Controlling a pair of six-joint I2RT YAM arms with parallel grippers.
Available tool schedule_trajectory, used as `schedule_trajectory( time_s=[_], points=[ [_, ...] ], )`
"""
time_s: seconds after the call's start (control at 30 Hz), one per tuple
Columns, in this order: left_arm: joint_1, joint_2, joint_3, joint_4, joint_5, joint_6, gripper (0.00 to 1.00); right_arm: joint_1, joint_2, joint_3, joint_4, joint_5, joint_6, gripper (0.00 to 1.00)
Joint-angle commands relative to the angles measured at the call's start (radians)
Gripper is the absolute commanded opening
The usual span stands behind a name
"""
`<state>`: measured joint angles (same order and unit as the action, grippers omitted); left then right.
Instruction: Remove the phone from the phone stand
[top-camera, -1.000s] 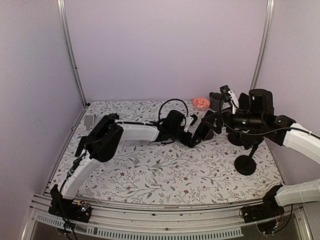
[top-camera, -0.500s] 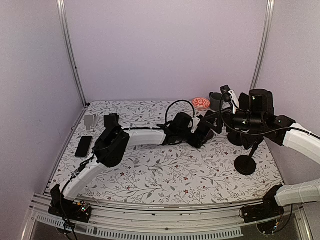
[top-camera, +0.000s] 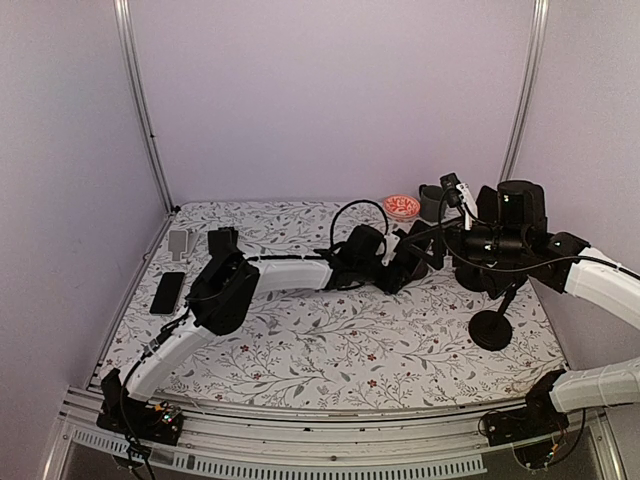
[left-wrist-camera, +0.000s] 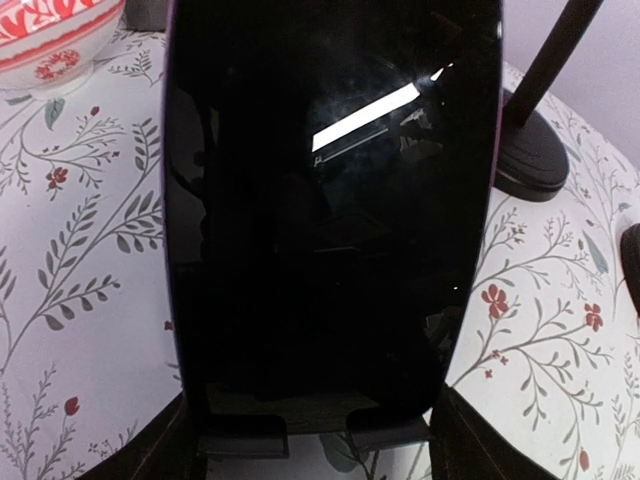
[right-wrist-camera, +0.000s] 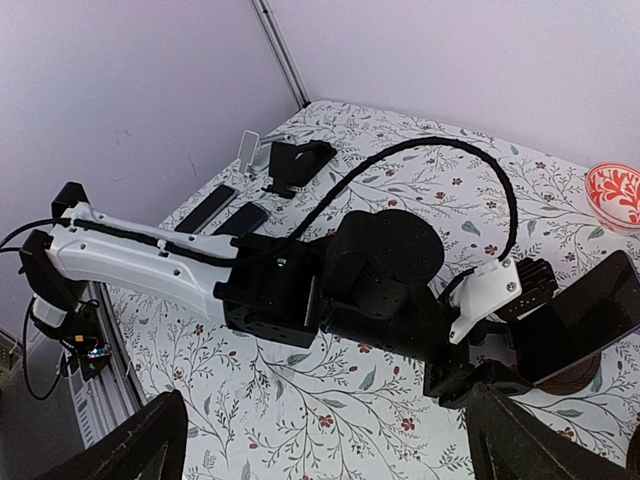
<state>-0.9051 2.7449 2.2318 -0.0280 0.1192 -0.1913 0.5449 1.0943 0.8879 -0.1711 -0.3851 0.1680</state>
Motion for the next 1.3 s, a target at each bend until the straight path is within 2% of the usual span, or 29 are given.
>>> schedule_trajectory(
  time_s=[0.0,0.4,0.77,1.07,1.27],
  points=[
    [-0.011,-0.024,-0.088,-0.048,-0.015,-0.003,0.60,-0.010,-0.004,-0.013,0.025,-0.018,0.001,0.99],
    [-0.007,-0.312,-0.522,0.142,-0.105,-0.033,0.51,-0.011,0.004,-0.008,0.031,-0.040,0.003,0.99],
    [0.028,-0.541,-0.909,0.255,-0.227,-0.121,0.47,-0.011,0.021,-0.006,0.051,-0.078,0.016,0.99],
    [0.107,-0.624,-1.040,0.240,-0.335,-0.213,0.44,-0.011,0.032,-0.006,0.059,-0.093,0.023,1.00],
    [0.172,-0.652,-1.057,0.186,-0.401,-0.257,0.43,-0.010,0.033,-0.007,0.059,-0.092,0.025,0.99]
  ],
)
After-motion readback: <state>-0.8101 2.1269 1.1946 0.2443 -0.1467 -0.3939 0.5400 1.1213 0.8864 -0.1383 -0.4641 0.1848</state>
